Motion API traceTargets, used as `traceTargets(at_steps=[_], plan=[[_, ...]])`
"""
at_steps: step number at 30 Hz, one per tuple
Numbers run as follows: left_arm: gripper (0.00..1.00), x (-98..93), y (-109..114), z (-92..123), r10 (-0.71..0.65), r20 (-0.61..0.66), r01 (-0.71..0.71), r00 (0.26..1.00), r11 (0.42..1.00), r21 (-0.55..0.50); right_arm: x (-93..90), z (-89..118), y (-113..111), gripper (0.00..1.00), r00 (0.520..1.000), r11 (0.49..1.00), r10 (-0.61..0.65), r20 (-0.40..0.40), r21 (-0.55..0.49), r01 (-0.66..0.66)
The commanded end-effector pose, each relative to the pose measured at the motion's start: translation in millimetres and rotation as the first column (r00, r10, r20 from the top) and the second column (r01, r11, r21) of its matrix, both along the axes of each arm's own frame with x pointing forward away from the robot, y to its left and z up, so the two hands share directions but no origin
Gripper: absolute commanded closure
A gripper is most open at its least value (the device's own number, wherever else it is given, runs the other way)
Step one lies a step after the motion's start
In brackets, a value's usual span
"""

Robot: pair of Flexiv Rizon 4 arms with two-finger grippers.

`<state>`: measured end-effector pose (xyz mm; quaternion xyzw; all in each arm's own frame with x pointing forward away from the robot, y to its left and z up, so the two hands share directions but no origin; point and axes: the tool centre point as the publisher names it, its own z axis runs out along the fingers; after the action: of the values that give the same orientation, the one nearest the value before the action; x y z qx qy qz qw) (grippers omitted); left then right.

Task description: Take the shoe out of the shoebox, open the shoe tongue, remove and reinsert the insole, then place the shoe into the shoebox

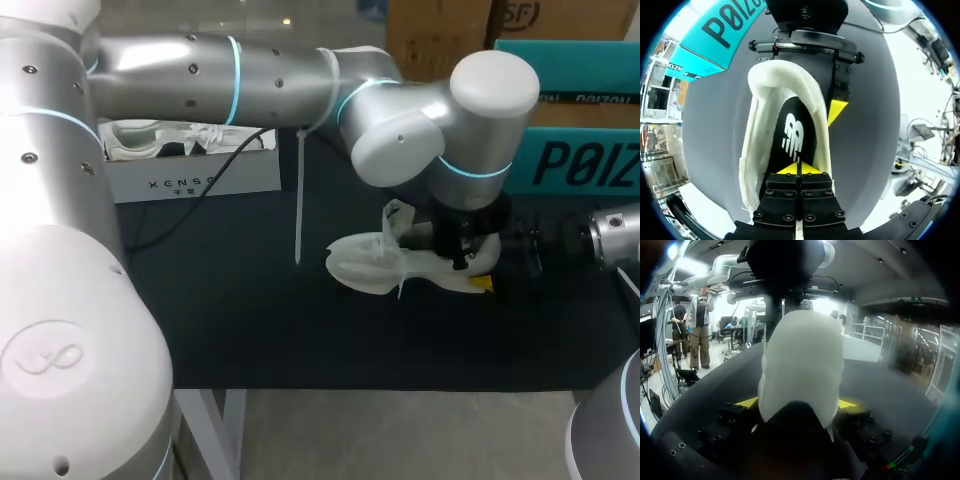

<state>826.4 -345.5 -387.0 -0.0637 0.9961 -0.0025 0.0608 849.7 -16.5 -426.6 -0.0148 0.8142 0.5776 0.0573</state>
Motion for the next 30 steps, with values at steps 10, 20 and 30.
traceTargets(at_steps=[10,20,30], plan=[[1.0,2.4,-4.9,-16.4,-0.003,-0.012,0.003,1.0,1.0,-0.002,1.5,-4.1,-0.1,1.0,1.0,1.0,-0.001,0.0,-0.002,0.001],[0.65,3.9,-11.2,-33.5,-0.028,-0.033,0.028,0.999,0.999,0.015,1.5,-4.1,-0.1,1.0,1.0,1.0,-0.001,0.0,-0.002,0.001],[0.64,5.9,-8.1,-36.8,-0.034,-0.031,0.035,0.999,0.999,0.014,1.5,-4.1,-0.1,1.0,1.0,1.0,-0.001,0.0,-0.002,0.001]])
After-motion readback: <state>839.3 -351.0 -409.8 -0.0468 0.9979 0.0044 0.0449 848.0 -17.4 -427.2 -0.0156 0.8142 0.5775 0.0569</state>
